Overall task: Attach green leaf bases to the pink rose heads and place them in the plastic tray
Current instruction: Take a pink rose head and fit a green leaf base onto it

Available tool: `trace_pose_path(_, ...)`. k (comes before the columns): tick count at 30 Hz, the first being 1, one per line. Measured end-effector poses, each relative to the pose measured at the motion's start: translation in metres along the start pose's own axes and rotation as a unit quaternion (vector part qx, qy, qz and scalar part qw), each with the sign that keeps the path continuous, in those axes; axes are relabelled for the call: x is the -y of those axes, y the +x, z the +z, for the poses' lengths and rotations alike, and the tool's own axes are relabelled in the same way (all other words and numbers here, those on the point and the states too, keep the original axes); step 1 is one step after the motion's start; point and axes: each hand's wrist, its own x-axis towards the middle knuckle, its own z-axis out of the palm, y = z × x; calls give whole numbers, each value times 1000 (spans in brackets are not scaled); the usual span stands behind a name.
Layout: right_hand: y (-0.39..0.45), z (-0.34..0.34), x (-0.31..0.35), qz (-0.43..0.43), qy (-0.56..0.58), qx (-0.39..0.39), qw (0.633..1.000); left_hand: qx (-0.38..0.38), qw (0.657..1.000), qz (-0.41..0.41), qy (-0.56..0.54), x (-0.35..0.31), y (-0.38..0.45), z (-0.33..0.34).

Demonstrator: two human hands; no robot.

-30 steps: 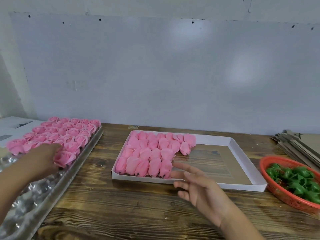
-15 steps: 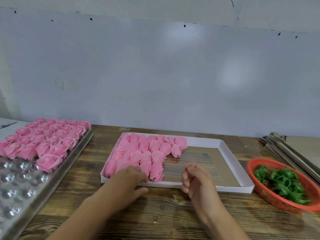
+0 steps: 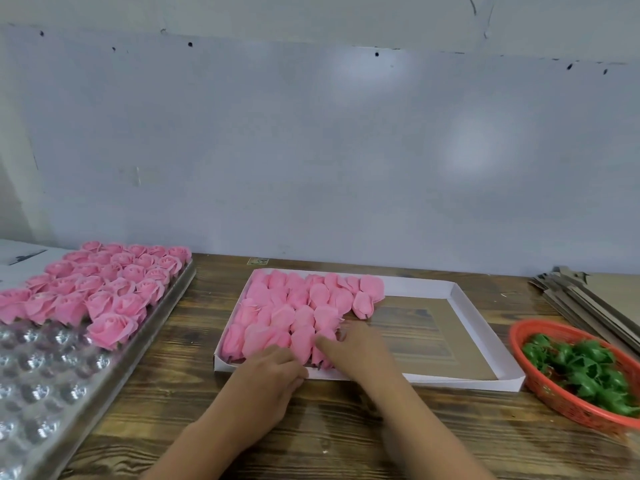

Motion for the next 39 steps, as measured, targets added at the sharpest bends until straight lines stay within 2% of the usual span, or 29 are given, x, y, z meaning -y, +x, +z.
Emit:
trace_pose_path(5,10,8,0,38,57,-6,998,-18,1000,0,-4,1,-2,4)
trace_pose_path(8,8,0,-8,60,139,1,988,-27,1000,-6,-14,-1,-4,4)
trace_pose_path(12,-4,-19,-22,63,276,-70,957,-81,994,-58,-46,-7,-3,-2)
trace_pose_path(14,-13,-28,-25,52,342,-104,933,-122,981,-105,-108,-17,3,-7)
trace_pose_path(16,-22,-31,-23,23,389,-117,913,-119,960,-157,-199,-34,12,-12)
trace_pose_path(18,-32,-30,-20,-21,393,-124,911,-43,935,-206,-286,-55,23,-15)
trace_pose_path(20,-40,-28,-16,-69,391,-121,910,21,890,-220,-399,-72,33,-16)
trace_pose_path(23,-50,-27,-11,-129,398,-102,903,48,822,-207,-528,-81,45,-15)
trace_pose_path(25,-55,-29,-11,-154,390,-90,903,47,808,-192,-556,-81,49,-15)
trace_pose_path(28,-59,-31,-14,-191,383,-65,902,28,809,-173,-561,-77,49,-11)
trace_pose_path(34,-66,-27,-13,-226,317,-69,919,-17,763,-162,-626,-75,42,-4)
trace_pose_path(39,-68,-16,-11,-206,230,-94,947,-83,682,-255,-680,-66,37,-3)
